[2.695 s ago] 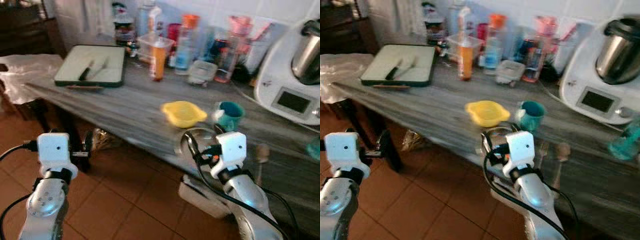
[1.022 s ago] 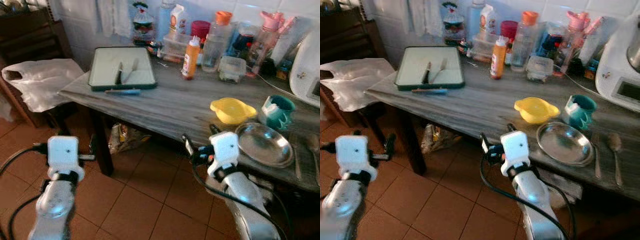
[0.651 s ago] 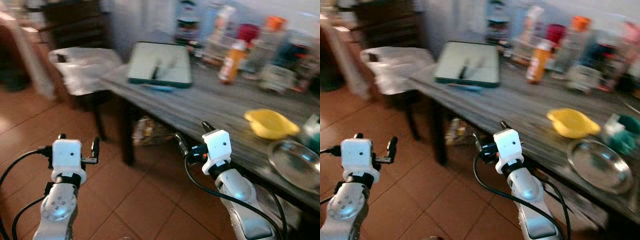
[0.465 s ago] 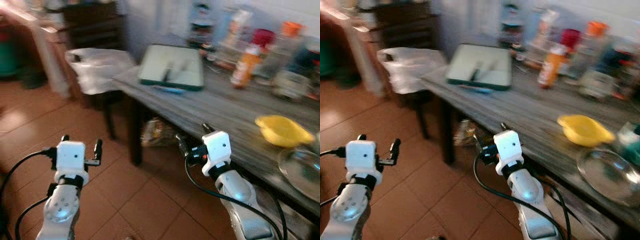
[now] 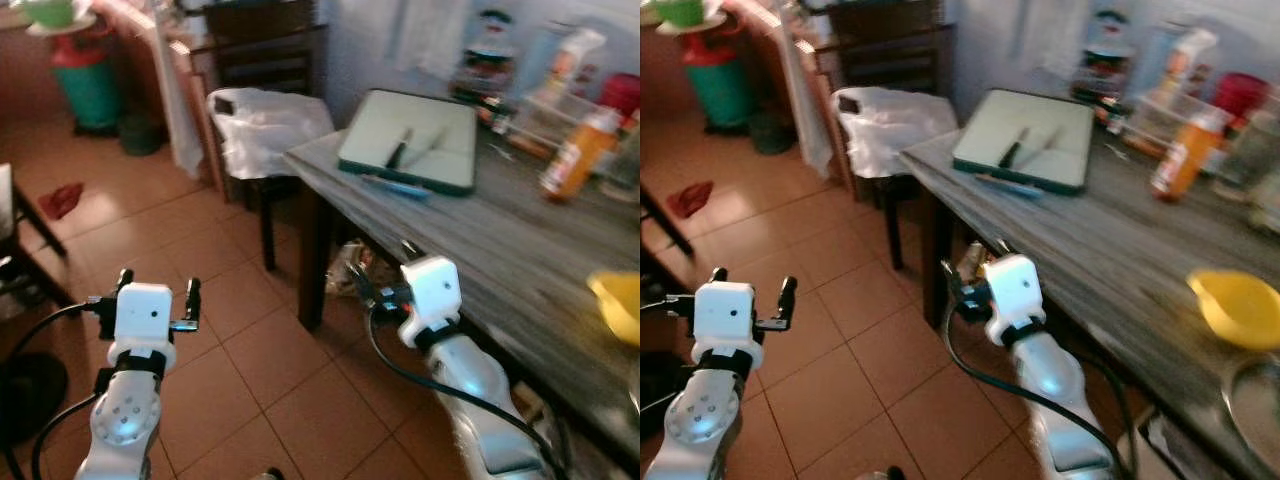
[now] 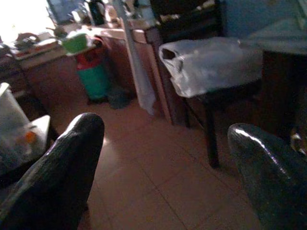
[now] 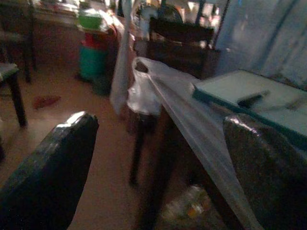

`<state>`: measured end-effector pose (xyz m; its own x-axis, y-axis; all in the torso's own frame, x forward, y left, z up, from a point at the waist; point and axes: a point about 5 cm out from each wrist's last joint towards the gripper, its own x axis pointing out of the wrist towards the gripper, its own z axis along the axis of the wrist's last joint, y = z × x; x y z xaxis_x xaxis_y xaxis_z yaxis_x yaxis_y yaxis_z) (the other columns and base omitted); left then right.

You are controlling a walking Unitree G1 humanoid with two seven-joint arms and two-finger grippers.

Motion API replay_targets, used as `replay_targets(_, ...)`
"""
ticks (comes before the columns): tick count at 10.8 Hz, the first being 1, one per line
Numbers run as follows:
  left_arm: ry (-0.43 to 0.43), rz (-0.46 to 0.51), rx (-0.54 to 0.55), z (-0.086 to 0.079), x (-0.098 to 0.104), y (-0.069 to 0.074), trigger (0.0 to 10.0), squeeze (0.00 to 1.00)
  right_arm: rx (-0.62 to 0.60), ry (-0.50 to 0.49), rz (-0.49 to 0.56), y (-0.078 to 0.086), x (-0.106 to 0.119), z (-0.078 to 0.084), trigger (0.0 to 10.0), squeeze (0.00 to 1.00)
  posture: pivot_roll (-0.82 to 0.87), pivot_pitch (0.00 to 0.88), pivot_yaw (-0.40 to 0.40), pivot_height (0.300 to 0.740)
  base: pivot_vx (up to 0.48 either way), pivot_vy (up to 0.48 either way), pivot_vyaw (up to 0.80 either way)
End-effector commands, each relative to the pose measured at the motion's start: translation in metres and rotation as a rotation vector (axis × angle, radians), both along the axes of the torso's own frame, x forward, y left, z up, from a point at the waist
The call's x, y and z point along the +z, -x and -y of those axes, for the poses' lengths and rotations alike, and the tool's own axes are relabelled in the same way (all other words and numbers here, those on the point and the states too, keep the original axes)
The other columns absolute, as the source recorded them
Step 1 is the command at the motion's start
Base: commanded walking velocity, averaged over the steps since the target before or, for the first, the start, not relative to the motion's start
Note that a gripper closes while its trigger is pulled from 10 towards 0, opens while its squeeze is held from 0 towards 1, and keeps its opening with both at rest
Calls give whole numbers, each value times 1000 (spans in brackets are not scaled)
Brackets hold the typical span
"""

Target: Setting the table

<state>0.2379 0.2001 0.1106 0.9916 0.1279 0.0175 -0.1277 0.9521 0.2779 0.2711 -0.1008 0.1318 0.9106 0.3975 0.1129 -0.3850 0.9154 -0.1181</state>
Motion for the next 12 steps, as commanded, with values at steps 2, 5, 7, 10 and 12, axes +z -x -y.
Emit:
replay_targets(2,2,17,-8,6,2,-1,10000,0,-1,-8,21,-3,6,1,10000,0,199,7,-46,740,0,0,800)
replay_targets(5,2,8,-1,0,1,0,10000,0,-1,-11,30,-4,9,1,10000,0,193,3,-47,740,0,0,800)
replay_targets(7,8,-4,26,-2,-3,0,10000,0,-4,-6,22,-4,6,3,10000,0,192,1,-49,740,0,0,800)
replay_targets(10,0,-3,40,1,-7,1,10000,0,9,10,1,-4,0,4,10000,0,193,0,-64,740,0,0,800)
replay_targets(12,11,-64,65,-4,-22,3,10000,0,16,18,-13,-5,-4,3,10000,0,197,0,-70,740,0,0,616)
